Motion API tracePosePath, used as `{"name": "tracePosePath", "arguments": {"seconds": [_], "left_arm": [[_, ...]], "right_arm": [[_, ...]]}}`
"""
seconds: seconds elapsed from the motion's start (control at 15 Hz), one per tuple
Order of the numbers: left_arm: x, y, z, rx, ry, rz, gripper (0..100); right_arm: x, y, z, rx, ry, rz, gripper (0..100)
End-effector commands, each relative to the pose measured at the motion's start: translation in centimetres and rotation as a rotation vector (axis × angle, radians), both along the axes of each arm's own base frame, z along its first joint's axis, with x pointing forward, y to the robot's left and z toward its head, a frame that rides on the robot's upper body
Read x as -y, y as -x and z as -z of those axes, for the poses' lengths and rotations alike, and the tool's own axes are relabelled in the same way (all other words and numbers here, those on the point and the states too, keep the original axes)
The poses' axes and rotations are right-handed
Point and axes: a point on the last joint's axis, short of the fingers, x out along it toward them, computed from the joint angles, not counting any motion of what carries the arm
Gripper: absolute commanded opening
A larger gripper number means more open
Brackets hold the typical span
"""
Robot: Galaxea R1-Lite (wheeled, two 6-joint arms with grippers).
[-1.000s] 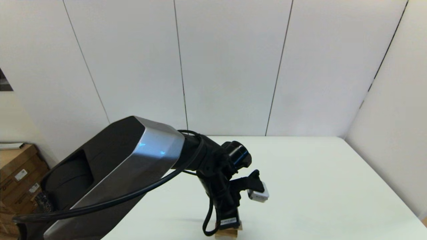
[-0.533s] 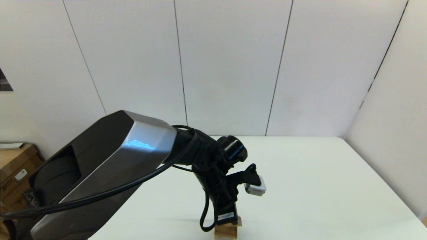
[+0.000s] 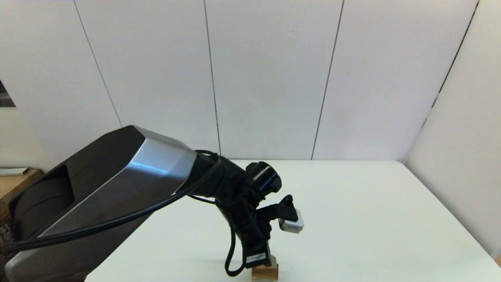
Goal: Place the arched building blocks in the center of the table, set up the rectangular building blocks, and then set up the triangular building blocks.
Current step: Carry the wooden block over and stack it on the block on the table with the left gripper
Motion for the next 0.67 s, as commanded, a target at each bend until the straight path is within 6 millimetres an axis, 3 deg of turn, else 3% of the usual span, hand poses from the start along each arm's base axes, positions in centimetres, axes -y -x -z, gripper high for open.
{"name": "tracePosePath", "arguments": {"seconds": [0.07,0.67], "left_arm": [[-0.19,0.21,0.39,0.026,0.030,0.003,0],[-0.10,0.82,0.14,0.016,0.019,0.018,0]], "right_arm": [[0.00,-0.01,0.00,-0.002,0.000,-0.001,100],[0.00,-0.01,0.00,-0.002,0.000,-0.001,100]]}}
